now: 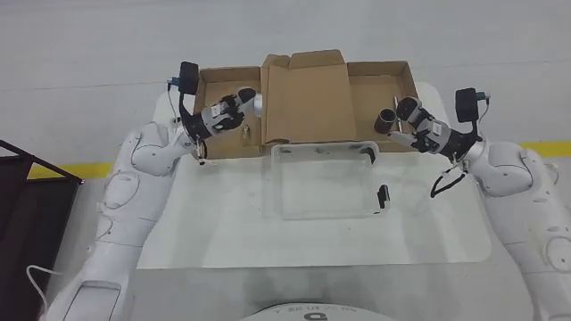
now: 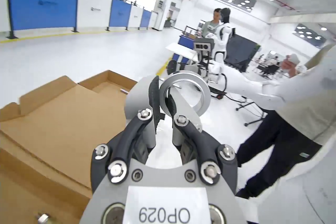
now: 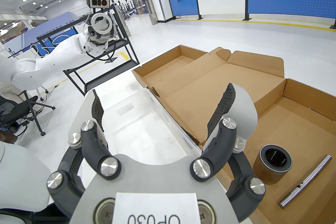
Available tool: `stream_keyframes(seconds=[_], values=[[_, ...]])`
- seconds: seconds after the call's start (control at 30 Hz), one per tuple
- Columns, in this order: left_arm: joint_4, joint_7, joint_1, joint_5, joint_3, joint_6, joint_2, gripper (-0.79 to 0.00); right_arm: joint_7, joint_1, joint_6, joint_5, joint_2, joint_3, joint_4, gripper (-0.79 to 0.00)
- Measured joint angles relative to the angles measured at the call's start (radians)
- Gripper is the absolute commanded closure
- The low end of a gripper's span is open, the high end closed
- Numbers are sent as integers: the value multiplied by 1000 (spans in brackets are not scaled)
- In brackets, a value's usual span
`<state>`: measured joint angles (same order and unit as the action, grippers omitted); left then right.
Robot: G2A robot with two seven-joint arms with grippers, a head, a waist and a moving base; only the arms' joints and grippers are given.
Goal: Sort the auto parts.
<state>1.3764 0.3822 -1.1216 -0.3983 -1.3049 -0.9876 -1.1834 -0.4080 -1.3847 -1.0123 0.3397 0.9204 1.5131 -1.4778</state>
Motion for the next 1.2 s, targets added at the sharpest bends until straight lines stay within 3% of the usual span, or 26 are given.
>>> stream_keyframes(seconds=[0.13, 0.43, 0.5, 0.57, 0.63, 0.7, 0.93, 1.2], values=[[19, -121, -33, -88, -15, 6, -3, 0, 0, 0, 0, 0, 0, 0, 0, -785], [28, -218, -43, -180, -27, 58, -5, 0, 0, 0, 0, 0, 0, 0, 0, -785], [51, -233, -39, -269, -62, 135, 0, 0, 0, 0, 0, 0, 0, 0, 0, -785], [135, -235, -53, -463, -94, 303, 8, 0, 0, 0, 0, 0, 0, 0, 0, -785], [199, -273, -89, -711, -64, 476, 8, 0, 0, 0, 0, 0, 0, 0, 0, -785], [205, -272, -92, -875, -35, 565, 6, 0, 0, 0, 0, 0, 0, 0, 0, -785], [99, -210, -17, -1186, 52, 743, -6, 0, 0, 0, 0, 0, 0, 0, 0, -785], [-139, -147, 104, -1267, 179, 766, -37, 0, 0, 0, 0, 0, 0, 0, 0, -785]])
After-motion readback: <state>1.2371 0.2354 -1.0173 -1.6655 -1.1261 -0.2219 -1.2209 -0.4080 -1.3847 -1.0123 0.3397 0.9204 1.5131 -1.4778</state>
